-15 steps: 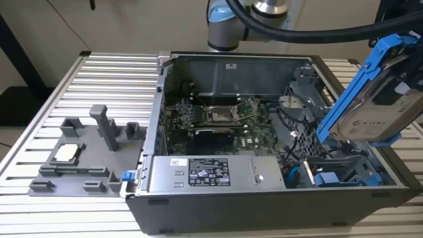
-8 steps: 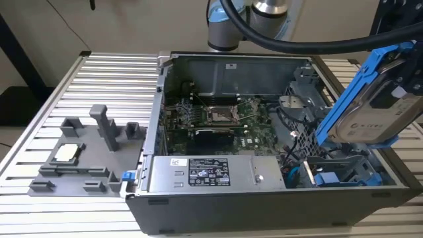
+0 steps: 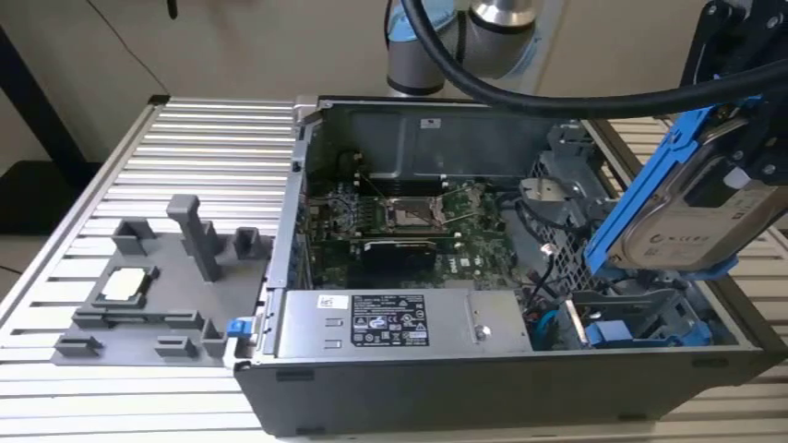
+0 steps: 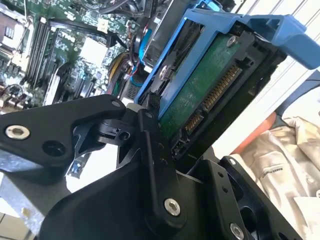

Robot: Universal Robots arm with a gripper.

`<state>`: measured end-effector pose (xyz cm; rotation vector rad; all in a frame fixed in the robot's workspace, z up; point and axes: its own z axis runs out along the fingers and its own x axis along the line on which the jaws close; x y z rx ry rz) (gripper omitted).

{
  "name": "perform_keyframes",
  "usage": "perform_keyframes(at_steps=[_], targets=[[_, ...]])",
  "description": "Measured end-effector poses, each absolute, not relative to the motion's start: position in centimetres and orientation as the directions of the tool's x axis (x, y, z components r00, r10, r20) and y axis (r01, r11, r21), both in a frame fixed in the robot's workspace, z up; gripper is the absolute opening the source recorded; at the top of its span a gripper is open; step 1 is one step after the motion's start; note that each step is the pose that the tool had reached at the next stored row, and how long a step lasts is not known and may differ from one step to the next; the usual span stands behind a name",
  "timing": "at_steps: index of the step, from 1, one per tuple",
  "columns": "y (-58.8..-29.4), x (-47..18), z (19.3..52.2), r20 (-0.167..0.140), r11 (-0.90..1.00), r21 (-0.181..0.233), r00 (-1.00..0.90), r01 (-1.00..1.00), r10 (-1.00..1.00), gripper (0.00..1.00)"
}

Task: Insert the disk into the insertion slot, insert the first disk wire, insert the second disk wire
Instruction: 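Insert the disk into the insertion slot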

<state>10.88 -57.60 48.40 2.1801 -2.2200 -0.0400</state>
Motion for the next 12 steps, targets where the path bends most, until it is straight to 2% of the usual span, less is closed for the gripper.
perform_keyframes(at_steps=[12], targets=[[-57.60, 10.89, 47.56, 0.003, 0.018, 0.039, -0.018, -0.999, -1.000, 0.33]])
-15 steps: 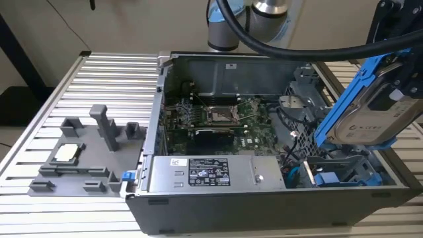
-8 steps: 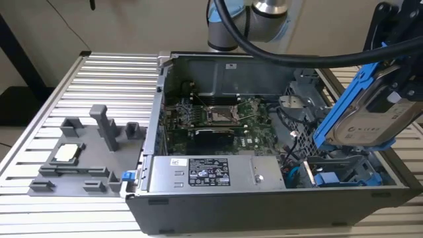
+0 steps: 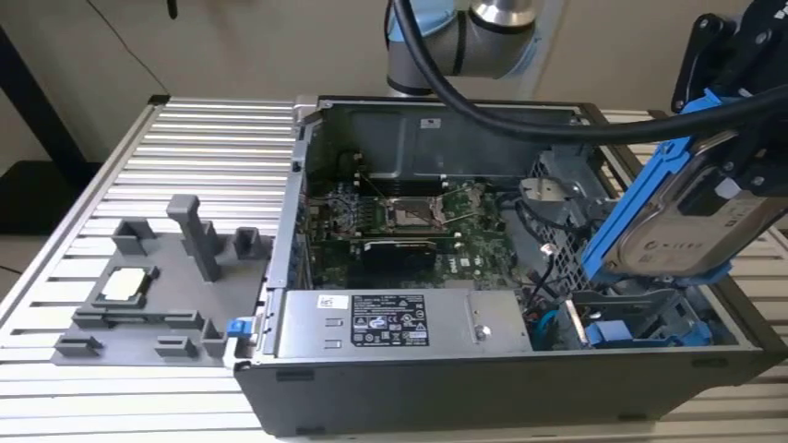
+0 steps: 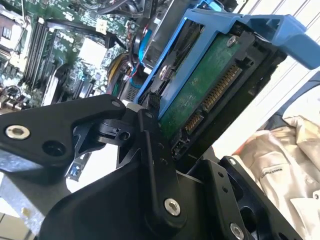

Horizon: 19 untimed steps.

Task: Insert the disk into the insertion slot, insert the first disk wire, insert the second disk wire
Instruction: 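Insert the disk into the insertion slot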

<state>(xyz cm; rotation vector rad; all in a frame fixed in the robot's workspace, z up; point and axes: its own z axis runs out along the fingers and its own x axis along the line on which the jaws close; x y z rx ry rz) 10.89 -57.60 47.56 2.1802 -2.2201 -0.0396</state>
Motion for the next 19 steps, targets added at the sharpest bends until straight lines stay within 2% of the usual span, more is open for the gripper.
perform_keyframes(at_steps=[19], targets=[[-57.6, 11.1, 44.9, 0.002, 0.015, 0.035, -0.015, -0.999, -1.000, 0.33]])
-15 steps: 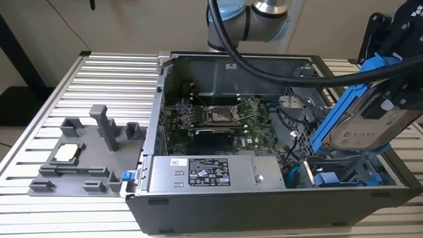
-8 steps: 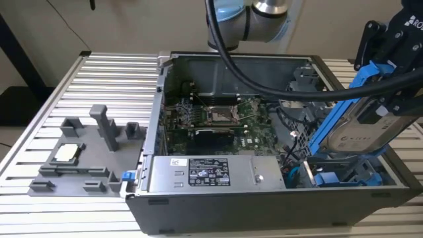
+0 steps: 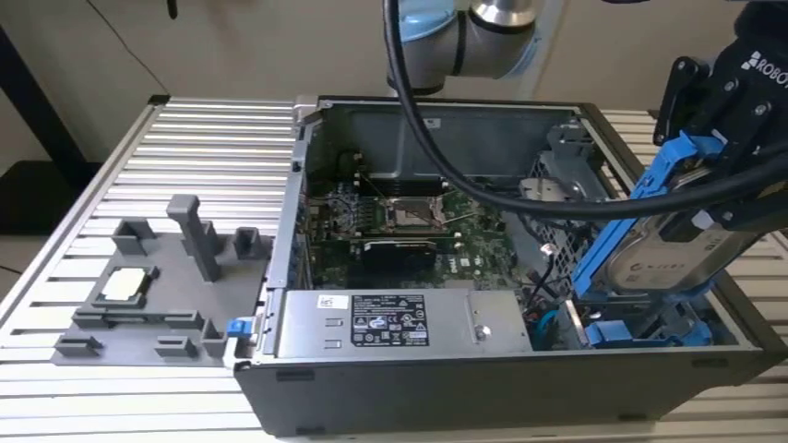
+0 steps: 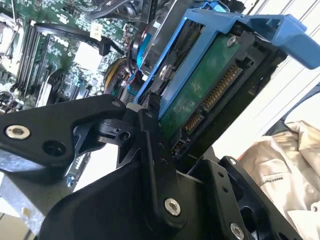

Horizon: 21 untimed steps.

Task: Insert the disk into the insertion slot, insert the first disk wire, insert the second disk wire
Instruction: 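Insert the disk into the insertion slot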

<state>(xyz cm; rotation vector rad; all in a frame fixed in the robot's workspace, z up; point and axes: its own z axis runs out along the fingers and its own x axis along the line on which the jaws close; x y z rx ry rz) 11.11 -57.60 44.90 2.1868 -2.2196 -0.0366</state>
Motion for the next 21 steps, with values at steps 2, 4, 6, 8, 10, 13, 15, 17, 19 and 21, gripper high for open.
perform_keyframes(at_steps=[2, 4, 6, 8, 10, 13, 15, 17, 19, 21], targets=[[-57.6, 11.3, 44.6, 0.002, 0.014, 0.033, -0.014, -0.999, -1.000, 0.33], [-57.6, 11.5, 44.4, 0.001, 0.013, 0.032, -0.013, -0.999, -1.000, 0.33], [-57.6, 11.8, 44.1, 0.001, 0.013, 0.032, -0.013, -0.999, -1.000, 0.33], [-57.6, 12.0, 43.9, 0.001, 0.012, 0.031, -0.012, -0.999, -1.000, 0.33], [-57.6, 12.1, 43.6, 0.000, 0.009, 0.030, -0.009, -1.000, -1.000, 0.33], [-57.6, 12.3, 43.2, -0.001, 0.006, 0.030, -0.006, -1.000, -1.000, 0.33], [-57.6, 12.4, 43.0, -0.002, 0.005, 0.030, -0.005, -1.000, -1.000, 0.33], [-57.6, 12.5, 42.8, -0.003, 0.003, 0.030, -0.003, -1.000, -1.000, 0.33], [-57.6, 12.6, 42.5, -0.005, 0.001, 0.030, -0.002, -1.000, -1.000, 0.33], [-57.6, 12.6, 42.3, -0.007, 0.002, 0.030, -0.002, -1.000, -1.000, 0.33]])
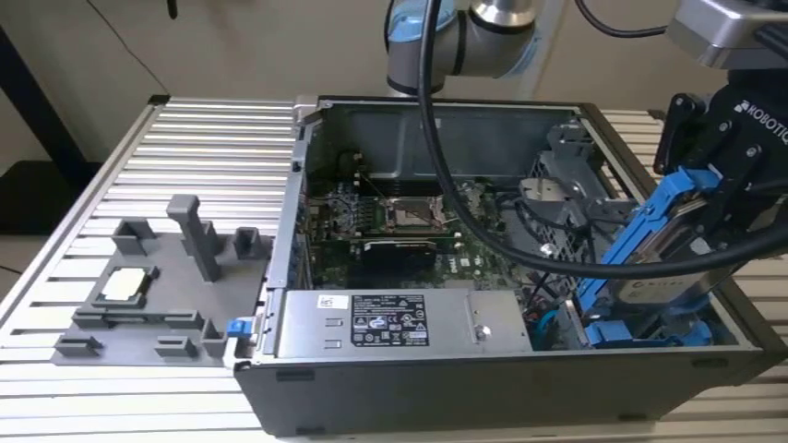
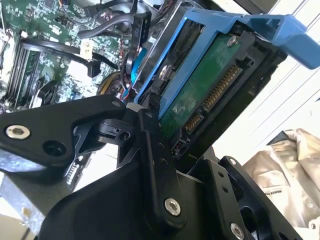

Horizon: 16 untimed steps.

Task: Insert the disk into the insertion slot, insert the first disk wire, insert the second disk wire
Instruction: 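Insert the disk into the insertion slot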

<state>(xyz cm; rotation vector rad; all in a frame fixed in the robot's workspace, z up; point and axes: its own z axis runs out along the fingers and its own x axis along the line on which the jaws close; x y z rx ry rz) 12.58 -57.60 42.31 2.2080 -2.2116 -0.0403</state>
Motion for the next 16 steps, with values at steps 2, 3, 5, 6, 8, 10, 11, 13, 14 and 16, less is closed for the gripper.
perform_keyframes(at_steps=[2, 3, 5, 6, 8, 10, 11, 13, 14, 16], targets=[[-57.6, 12.6, 42.1, -0.010, 0.001, 0.030, -0.002, -1.000, -1.000, 0.33], [-57.6, 12.6, 42.0, -0.011, 0.001, 0.030, -0.002, -1.000, -1.000, 0.33], [-57.6, 12.6, 41.8, -0.015, 0.001, 0.030, -0.002, -1.000, -1.000, 0.33], [-57.6, 12.6, 41.7, -0.016, 0.001, 0.030, -0.001, -1.000, -1.000, 0.33], [-57.6, 12.7, 41.5, -0.019, 0.001, 0.030, -0.001, -1.000, -1.000, 0.33], [-57.6, 12.9, 41.3, -0.019, 0.001, 0.030, -0.002, -1.000, -1.000, 0.33], [-57.6, 13.0, 41.2, -0.019, 0.001, 0.030, -0.002, -1.000, -1.000, 0.33], [-57.6, 13.0, 41.0, -0.019, 0.001, 0.030, -0.002, -1.000, -1.000, 0.33], [-57.6, 13.0, 40.8, -0.019, 0.001, 0.030, -0.002, -1.000, -1.000, 0.33], [-57.6, 13.0, 40.5, -0.019, 0.001, 0.030, -0.002, -1.000, -1.000, 0.33]])
